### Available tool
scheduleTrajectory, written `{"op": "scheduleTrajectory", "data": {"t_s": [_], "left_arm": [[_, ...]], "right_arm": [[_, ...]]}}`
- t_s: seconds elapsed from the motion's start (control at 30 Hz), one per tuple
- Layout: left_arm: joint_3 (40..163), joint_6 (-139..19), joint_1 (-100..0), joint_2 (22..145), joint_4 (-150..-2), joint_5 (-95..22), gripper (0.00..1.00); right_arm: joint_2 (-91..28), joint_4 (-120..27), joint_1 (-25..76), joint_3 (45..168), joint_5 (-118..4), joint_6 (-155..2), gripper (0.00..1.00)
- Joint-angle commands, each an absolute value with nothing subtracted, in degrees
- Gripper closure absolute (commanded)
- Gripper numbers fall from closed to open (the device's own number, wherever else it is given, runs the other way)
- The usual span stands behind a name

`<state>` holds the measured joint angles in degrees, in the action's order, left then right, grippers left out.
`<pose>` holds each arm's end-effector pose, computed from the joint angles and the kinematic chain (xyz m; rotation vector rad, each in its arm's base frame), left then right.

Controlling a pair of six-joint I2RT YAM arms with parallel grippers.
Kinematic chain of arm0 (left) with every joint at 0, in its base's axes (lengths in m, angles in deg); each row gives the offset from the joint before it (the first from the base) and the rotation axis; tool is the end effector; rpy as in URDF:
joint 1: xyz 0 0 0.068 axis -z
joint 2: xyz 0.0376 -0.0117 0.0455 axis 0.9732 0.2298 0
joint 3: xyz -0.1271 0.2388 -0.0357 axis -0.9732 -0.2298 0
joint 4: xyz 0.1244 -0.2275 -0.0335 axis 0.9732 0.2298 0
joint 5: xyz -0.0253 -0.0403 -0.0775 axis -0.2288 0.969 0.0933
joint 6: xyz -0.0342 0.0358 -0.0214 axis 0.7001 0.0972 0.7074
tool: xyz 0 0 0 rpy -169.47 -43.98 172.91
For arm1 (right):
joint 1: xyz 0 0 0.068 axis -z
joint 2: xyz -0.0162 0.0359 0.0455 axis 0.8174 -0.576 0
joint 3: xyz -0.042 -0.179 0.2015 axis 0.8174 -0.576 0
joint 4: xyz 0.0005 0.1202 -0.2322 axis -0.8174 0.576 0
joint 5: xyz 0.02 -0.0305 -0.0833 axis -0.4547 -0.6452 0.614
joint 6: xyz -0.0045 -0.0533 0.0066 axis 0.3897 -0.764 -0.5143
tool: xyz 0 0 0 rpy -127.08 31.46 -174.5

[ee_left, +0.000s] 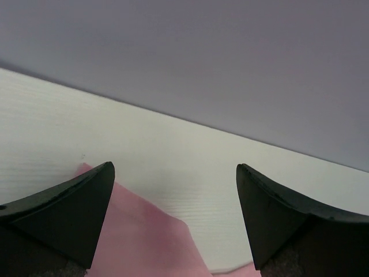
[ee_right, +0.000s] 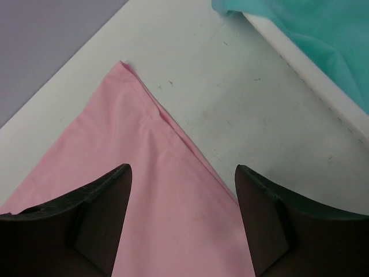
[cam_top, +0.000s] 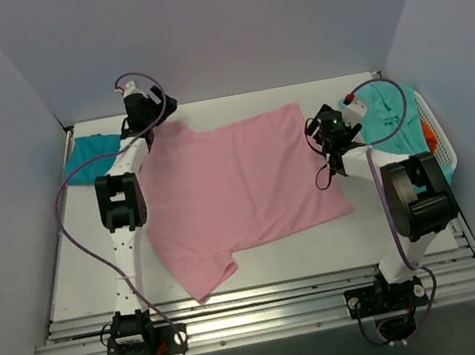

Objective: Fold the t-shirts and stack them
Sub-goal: Flatten out the tshirt, then grap the side of the flattened tshirt closest away from the robot with both arms

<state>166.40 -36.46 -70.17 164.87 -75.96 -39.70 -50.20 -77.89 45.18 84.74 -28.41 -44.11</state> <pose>0.6139 -0.0736 0.1558 -0.4167 1.8774 -0.5777 0.3786 0.0515 0.2096 0.7070 1.6881 0.2643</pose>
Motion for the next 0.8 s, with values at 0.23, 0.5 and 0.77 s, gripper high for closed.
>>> {"op": "scheduleTrajectory", "data": {"t_s": [0.23, 0.5, 0.77], "left_arm": [[126.6, -38.3, -66.7, 112.1, -85.3, -49.2, 0.04], [93.1, -32.0, -46.8, 77.7, -55.6, -76.9, 0.03], [73.1, 0.2, -27.7, 66.4, -31.3, -88.7, 0.0]], "right_arm": [[-24.6, -76.6, 39.8, 75.4, -24.3, -44.1, 0.23], [-6.9, -63.0, 29.9, 69.9, -17.5, -35.8, 0.02], [0.6, -47.4, 15.0, 64.3, -12.9, -24.6, 0.03]]}}
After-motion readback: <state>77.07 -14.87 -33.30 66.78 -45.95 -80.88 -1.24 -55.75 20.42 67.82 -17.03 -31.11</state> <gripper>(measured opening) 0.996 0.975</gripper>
